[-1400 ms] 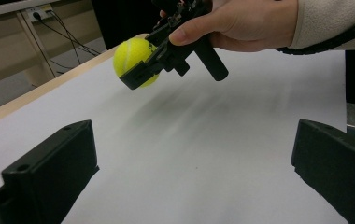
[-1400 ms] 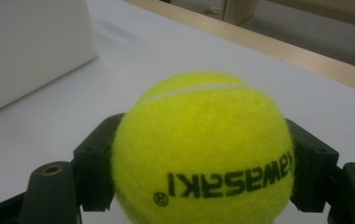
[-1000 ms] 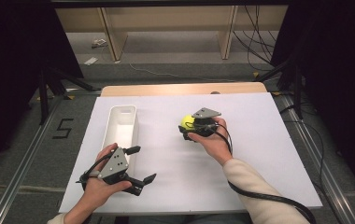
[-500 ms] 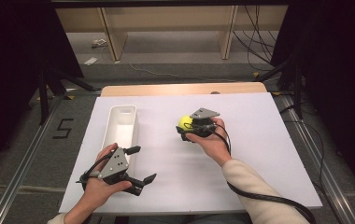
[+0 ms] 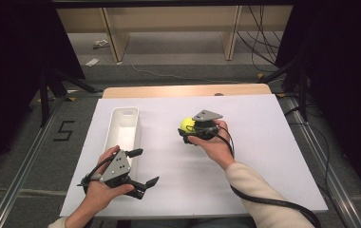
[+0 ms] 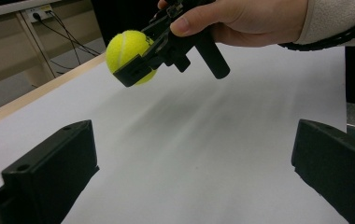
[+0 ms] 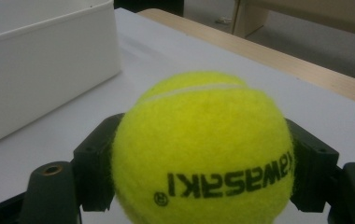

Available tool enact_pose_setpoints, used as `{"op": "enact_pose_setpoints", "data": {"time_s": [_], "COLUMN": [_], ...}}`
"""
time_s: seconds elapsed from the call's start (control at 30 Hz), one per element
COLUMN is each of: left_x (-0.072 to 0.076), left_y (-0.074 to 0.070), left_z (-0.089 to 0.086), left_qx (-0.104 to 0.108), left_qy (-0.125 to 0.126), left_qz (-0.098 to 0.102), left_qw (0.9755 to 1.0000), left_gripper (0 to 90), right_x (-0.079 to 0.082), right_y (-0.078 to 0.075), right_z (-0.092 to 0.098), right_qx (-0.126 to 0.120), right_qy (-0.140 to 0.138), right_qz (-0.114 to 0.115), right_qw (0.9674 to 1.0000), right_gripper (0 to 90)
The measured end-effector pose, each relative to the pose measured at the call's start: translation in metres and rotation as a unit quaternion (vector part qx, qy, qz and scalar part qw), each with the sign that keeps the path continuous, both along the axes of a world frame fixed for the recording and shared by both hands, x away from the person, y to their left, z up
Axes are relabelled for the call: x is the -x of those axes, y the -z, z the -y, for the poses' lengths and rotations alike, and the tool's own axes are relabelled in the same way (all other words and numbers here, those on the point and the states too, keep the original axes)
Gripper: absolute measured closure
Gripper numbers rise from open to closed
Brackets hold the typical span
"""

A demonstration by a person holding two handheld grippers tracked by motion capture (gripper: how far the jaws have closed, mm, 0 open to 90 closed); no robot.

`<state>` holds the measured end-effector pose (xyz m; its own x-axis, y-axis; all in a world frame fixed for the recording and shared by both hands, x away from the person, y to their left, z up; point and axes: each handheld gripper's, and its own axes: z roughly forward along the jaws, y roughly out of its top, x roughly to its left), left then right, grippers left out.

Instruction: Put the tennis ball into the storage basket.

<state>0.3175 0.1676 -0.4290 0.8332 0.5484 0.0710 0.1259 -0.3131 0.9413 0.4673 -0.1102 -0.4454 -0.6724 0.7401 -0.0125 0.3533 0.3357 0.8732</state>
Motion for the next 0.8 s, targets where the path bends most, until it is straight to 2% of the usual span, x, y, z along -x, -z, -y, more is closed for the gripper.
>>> {"op": "enact_pose_setpoints", "data": {"time_s": [0.8], "left_x": [0.0], "left_y": [-0.0001], "left_z": [0.0001], "left_qx": [0.001], "left_qy": [0.001], "left_qz": [0.0], "left_qw": [1.0], "left_gripper": [0.0], "right_x": [0.0022], "right_y": [-0.003], "right_z": [-0.0023], "right_qx": [-0.006], "right_qy": [-0.004], "right_qz": [0.002], "right_qw": [1.0], "right_gripper": [26.3]}}
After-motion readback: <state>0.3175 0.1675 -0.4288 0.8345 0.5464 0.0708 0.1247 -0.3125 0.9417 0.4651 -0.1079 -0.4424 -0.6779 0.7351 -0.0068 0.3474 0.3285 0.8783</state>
